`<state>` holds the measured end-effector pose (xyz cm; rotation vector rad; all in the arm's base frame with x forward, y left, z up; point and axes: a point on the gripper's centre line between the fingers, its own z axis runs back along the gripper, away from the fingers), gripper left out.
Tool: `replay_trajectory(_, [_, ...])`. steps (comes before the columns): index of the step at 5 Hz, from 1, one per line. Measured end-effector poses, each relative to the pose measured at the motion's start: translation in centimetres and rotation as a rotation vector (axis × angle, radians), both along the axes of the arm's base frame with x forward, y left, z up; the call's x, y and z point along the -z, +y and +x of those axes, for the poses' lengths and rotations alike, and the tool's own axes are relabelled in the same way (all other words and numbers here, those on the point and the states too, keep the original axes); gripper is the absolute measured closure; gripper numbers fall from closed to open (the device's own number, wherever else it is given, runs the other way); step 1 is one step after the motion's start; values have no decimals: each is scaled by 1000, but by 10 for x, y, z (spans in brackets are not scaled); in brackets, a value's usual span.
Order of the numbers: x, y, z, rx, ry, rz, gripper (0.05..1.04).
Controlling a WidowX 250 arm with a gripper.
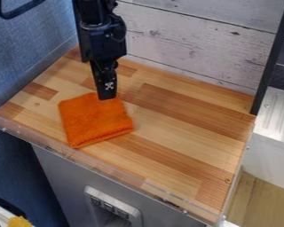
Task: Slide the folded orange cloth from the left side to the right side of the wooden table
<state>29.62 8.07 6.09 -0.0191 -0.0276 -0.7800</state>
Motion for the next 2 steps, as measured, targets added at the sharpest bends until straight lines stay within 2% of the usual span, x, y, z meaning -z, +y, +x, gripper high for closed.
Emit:
replay_trajectory(1, [1, 1, 1, 36, -8, 10, 698])
replay_trajectory(2, [12, 5, 1, 59, 9, 13, 917])
